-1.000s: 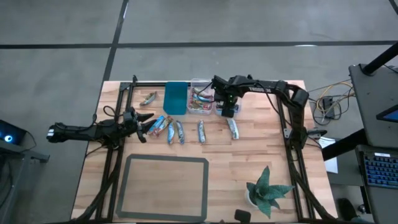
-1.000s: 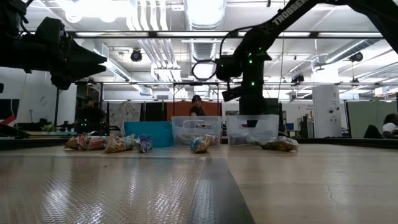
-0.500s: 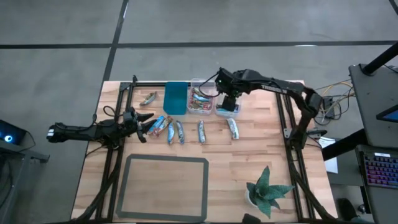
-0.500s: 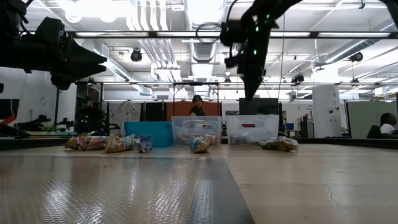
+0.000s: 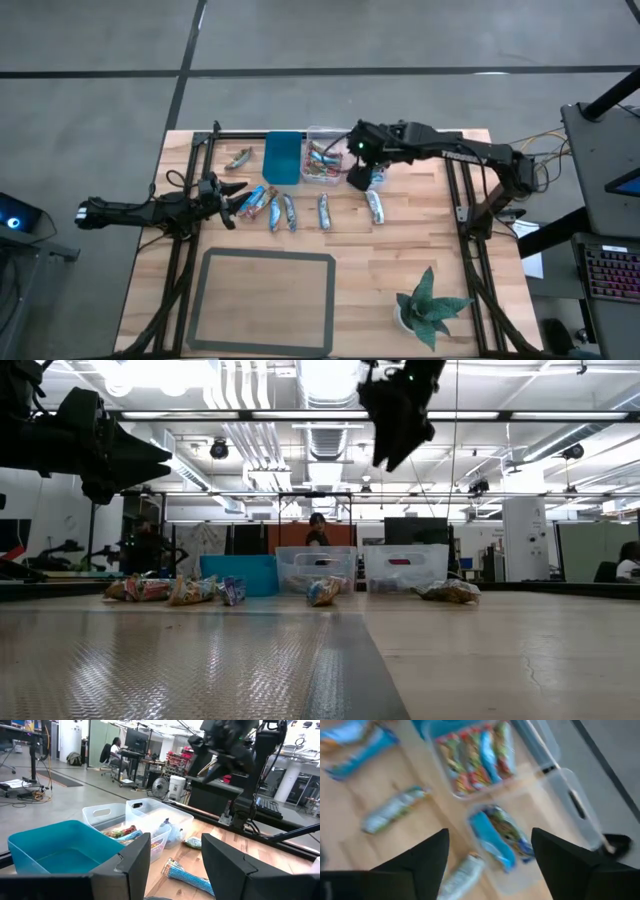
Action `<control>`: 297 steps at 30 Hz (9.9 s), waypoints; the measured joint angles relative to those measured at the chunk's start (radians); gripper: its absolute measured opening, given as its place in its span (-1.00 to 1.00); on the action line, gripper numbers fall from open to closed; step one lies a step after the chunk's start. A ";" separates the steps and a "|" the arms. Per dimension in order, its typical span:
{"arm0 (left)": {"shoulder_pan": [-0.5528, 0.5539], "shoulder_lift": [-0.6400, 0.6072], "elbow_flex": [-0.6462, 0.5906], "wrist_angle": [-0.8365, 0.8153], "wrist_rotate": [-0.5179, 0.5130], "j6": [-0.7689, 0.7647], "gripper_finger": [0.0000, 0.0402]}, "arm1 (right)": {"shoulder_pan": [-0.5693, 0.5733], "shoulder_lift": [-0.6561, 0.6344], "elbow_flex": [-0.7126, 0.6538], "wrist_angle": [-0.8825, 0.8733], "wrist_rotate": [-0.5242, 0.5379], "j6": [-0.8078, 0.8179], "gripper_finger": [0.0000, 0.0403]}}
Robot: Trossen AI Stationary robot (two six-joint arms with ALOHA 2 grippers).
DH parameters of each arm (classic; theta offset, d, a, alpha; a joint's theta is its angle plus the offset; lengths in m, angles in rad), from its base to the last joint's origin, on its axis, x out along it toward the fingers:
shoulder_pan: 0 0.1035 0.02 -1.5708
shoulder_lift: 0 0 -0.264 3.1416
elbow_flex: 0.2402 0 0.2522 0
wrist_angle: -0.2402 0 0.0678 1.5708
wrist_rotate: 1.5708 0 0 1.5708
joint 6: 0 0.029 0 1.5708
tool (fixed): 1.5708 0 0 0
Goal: Pick and place Granola Bars by type
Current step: Put the yellow granola bar into the blue bin
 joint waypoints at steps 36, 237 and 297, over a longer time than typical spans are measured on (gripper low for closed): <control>0.000 0.000 0.000 -0.001 0.000 0.000 -0.21 | 0.413 0.109 0.002 0.382 -0.002 0.072 0.57; 0.000 0.739 1.022 -0.375 0.074 0.250 0.20 | 0.224 0.034 0.018 1.056 -0.028 -0.141 -0.91; 0.097 1.013 1.331 -0.300 0.031 0.472 -0.91 | 0.229 -0.119 0.022 0.721 0.084 -0.306 -0.15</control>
